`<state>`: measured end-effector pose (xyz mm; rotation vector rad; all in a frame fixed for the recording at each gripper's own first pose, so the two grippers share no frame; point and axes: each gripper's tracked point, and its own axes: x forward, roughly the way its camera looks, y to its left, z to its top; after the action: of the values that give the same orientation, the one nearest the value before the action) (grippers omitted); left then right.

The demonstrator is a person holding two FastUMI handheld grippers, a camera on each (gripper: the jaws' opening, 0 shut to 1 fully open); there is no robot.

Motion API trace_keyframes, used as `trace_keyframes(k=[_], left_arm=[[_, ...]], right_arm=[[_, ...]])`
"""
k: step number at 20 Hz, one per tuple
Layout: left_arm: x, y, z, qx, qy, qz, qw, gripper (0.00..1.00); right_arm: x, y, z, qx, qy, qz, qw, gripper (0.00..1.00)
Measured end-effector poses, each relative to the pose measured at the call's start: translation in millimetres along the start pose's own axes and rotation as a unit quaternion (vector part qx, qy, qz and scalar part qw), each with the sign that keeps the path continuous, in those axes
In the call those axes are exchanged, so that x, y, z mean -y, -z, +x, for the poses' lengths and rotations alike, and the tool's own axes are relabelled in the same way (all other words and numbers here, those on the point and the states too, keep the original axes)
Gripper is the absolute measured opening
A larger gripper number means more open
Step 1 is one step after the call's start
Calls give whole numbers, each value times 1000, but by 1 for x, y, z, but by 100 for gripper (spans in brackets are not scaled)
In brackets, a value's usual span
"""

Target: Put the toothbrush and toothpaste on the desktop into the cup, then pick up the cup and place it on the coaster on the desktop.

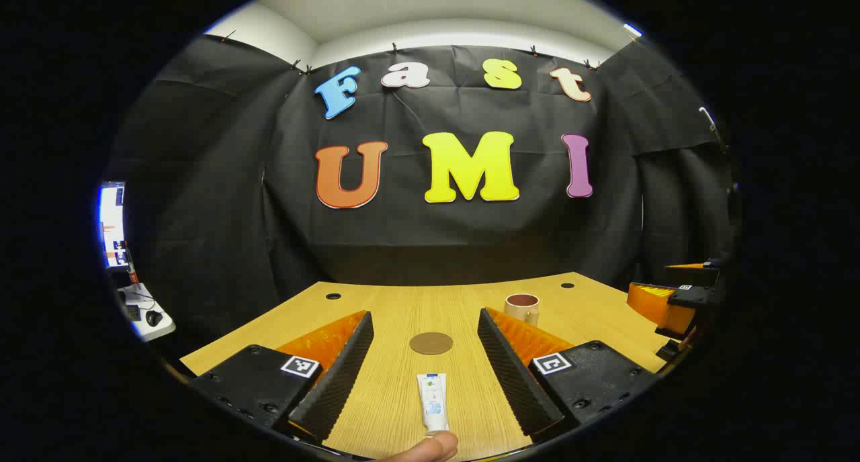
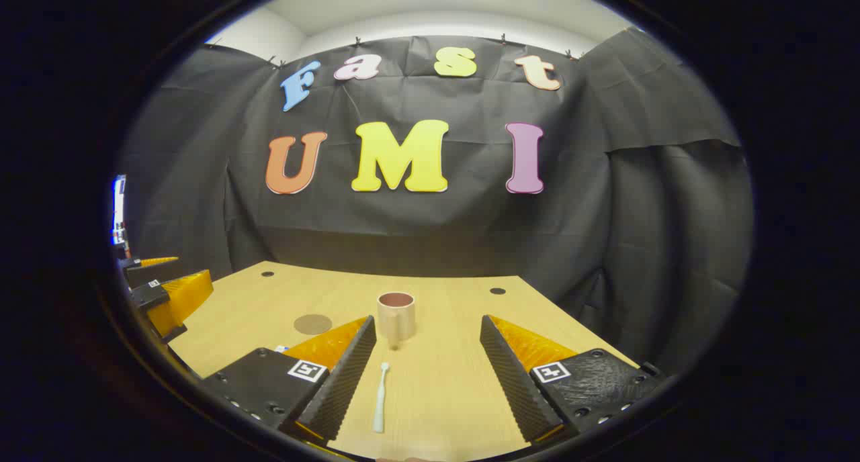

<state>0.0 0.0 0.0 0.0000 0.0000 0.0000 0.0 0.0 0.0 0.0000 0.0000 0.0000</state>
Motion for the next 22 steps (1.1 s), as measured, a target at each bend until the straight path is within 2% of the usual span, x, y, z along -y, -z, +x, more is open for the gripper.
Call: trace_keyframes(k=[12, 14, 16, 22], left_arm=[[-5, 6, 0, 5, -8, -12, 1000, 99], [-6, 6, 1, 11, -10, -16, 1000, 99], [-7, 7, 2, 18, -13, -19, 1000, 99], [-9, 29, 5, 5, -8, -20, 1000, 99]], right_arm=[[-13, 24, 16, -22, -7, -11, 1000, 95], [-16, 35, 24, -35, -9, -10, 999, 94], [-21, 50, 34, -51, -12, -10, 999, 96], [-39, 98, 69, -108, -17, -15, 994, 96]])
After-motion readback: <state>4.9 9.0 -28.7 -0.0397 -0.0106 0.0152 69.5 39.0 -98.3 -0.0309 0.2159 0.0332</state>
